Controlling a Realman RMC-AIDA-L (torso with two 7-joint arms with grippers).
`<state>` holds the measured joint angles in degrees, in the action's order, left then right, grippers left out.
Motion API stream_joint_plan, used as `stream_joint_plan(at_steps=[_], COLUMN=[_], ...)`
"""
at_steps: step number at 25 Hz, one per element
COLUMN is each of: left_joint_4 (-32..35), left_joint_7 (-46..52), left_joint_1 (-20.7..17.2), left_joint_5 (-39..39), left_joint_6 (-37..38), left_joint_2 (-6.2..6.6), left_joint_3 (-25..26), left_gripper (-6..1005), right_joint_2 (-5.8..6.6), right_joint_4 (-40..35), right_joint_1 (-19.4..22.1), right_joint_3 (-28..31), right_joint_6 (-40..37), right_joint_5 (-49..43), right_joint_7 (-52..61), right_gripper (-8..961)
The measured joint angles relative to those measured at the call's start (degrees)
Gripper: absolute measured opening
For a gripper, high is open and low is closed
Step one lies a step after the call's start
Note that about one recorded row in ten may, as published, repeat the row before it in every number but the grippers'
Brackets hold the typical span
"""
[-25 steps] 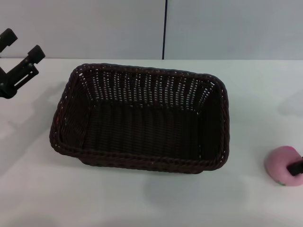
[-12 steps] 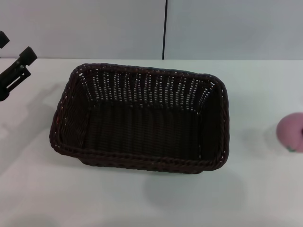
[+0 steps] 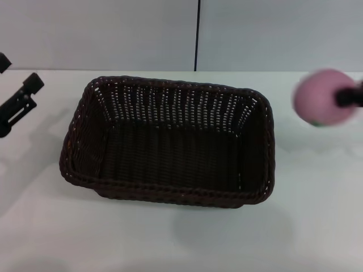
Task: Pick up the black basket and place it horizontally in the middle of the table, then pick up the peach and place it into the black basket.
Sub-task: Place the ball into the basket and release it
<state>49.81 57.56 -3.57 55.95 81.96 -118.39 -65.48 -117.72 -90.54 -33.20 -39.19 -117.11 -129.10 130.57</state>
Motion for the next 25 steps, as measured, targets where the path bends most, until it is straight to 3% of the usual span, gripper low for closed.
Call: stream_joint_plan(at_steps=[3, 5, 6, 10, 17, 25], left_joint_4=[-2.05, -2.05, -2.59, -5.77, -11.83, -16.37], left_joint_7=[-0.25, -0.25, -0.28, -0.93, -3.41, -4.92], left_joint_1=[0.07, 0.07, 0.01, -0.47, 0.35, 1.51], left_joint_5=[-0.33, -0.33, -0.36, -0.42, -0.42, -0.5], left_joint_6=[0.35, 0.35, 0.48, 1.45, 4.63, 6.74], left_joint_2=[-0.01, -0.01, 0.04, -0.01, 0.03, 0.14], left_joint_3=[0.01, 0.01, 0.09, 1.58, 4.96, 8.93], left_gripper=[769, 769, 769, 769, 769, 769], right_joint_2=[-0.89, -0.73, -0.73, -0.56, -0.88, -0.58], right_joint_4=[6.63, 14.44, 14.44, 27.04, 32.45, 32.57], right_joint_1=[-2.11, -4.32, -4.32, -8.52, -10.18, -5.79], right_joint_3=[-3.42, -6.89, -6.89, -7.71, -7.82, -6.16], right_joint_6=[5.87, 11.89, 11.89, 14.47, 16.24, 18.07], right_joint_5=[0.71, 1.71, 1.71, 3.77, 4.44, 12.43], right_joint_7=[-1.8, -2.85, -2.85, -7.97, -11.43, -13.98], right_gripper=[83, 65, 63, 56, 239, 524])
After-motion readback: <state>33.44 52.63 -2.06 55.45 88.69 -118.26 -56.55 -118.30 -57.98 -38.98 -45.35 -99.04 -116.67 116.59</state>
